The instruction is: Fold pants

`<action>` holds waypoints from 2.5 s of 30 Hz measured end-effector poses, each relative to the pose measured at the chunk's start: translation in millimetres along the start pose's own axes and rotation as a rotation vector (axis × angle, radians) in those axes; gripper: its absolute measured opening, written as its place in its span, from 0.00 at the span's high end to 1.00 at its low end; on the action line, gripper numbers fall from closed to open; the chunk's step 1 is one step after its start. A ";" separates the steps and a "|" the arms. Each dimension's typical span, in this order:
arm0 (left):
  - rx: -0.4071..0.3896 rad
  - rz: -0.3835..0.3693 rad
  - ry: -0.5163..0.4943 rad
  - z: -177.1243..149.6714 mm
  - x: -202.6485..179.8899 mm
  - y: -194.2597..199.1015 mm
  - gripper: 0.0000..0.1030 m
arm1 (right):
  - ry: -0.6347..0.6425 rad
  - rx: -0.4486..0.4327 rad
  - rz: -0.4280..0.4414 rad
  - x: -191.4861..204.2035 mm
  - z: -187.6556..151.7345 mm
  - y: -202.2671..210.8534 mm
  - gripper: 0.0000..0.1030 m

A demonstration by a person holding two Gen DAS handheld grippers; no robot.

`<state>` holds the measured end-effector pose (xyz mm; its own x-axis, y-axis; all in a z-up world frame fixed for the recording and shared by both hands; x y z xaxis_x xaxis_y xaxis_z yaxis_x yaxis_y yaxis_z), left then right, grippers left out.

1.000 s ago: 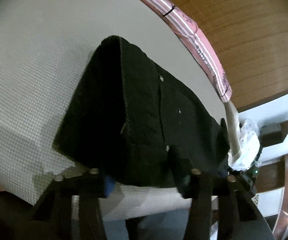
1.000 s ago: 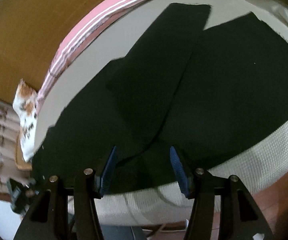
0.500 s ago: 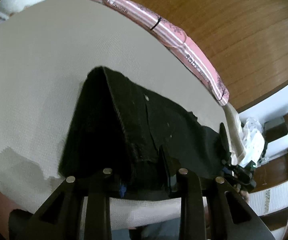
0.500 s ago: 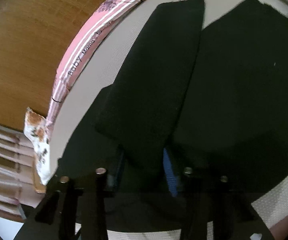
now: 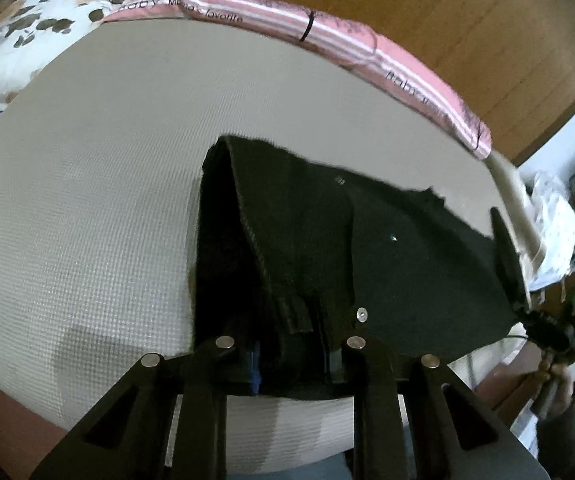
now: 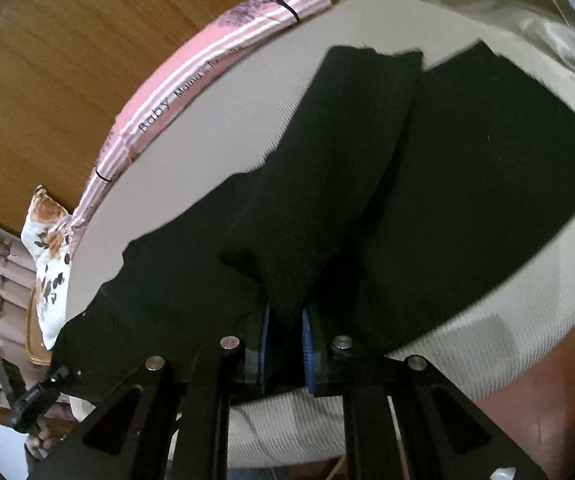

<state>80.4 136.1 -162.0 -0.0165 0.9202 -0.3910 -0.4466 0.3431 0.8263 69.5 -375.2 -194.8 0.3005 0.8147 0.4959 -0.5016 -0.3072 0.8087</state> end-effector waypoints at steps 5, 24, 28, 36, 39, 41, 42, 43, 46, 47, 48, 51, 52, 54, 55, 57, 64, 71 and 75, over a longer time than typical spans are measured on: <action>0.001 0.118 -0.097 -9.4 -0.5 -15.2 0.78 | -0.024 0.053 -0.019 -15.8 -9.7 -22.2 0.88; -0.292 0.421 -0.584 -11.4 -60.5 59.3 0.57 | -0.017 -0.034 -0.008 -50.5 32.1 114.2 0.59; -0.296 0.301 -0.699 -23.3 -117.9 44.5 0.48 | -0.126 -0.041 0.102 -71.3 46.4 92.4 0.59; -0.199 0.041 -0.949 -69.9 -261.9 -46.1 0.48 | -0.171 0.009 0.108 -93.9 58.0 49.6 0.59; -0.166 -0.023 -1.032 -91.2 -309.8 -73.1 0.48 | -0.183 0.014 0.134 -96.8 61.1 45.2 0.59; -0.147 -0.066 -1.080 -101.7 -338.2 -86.9 0.48 | -0.187 0.023 0.181 -93.0 60.1 42.4 0.59; -0.143 -0.079 -1.096 -105.8 -347.6 -90.6 0.48 | -0.180 0.034 0.203 -89.3 58.1 39.7 0.59; -0.139 -0.088 -1.108 -109.0 -356.8 -95.0 0.48 | -0.170 0.046 0.217 -86.0 56.3 36.3 0.59; -0.121 -0.118 -1.109 -111.3 -379.7 -110.9 0.48 | -0.164 0.084 0.255 -77.0 49.7 23.3 0.59; -0.111 -0.121 -1.102 -110.2 -383.0 -115.6 0.48 | -0.163 0.106 0.277 -72.2 46.2 16.4 0.59; -0.103 -0.123 -1.096 -109.2 -385.3 -120.1 0.48 | -0.159 0.123 0.292 -68.0 43.5 10.7 0.59; -0.095 -0.112 -1.092 -107.6 -386.4 -129.7 0.48 | -0.142 0.169 0.293 -58.7 38.1 -10.5 0.59; -0.091 -0.108 -1.091 -107.7 -385.8 -131.4 0.48 | -0.139 0.171 0.280 -58.8 39.3 -16.1 0.59; -0.082 -0.106 -1.080 -107.1 -383.5 -136.0 0.48 | -0.145 0.172 0.278 -57.8 41.9 -25.0 0.59; -0.078 -0.106 -1.073 -107.4 -381.3 -137.2 0.48 | -0.150 0.168 0.290 -55.5 44.8 -28.3 0.59; -0.062 -0.111 -1.049 -106.4 -378.8 -139.7 0.48 | -0.143 0.159 0.299 -49.8 52.7 -32.1 0.65; -0.060 -0.169 -1.035 -110.4 -389.5 -138.8 0.48 | -0.133 0.137 0.326 -35.0 69.6 -16.2 0.93; -0.046 -0.176 -1.052 -120.6 -402.5 -151.6 0.48 | -0.150 0.099 0.368 -22.8 86.1 -2.0 0.93; -0.037 -0.161 -1.038 -119.8 -404.6 -162.6 0.61 | -0.147 0.110 0.363 -21.9 86.2 -7.4 0.93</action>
<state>52.6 -314.6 -186.7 0.8125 0.5800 0.0588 -0.4027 0.4855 0.7760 136.6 -433.2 -184.4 0.2368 0.5672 0.7888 -0.5089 -0.6192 0.5980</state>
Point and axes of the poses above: each gripper's, at about its wrist camera, not at the fingertips, and y roughly against the way its jaws point, x to its left, z to its top, the point moved 8 cm from there along -y, roughly the way its jaws point
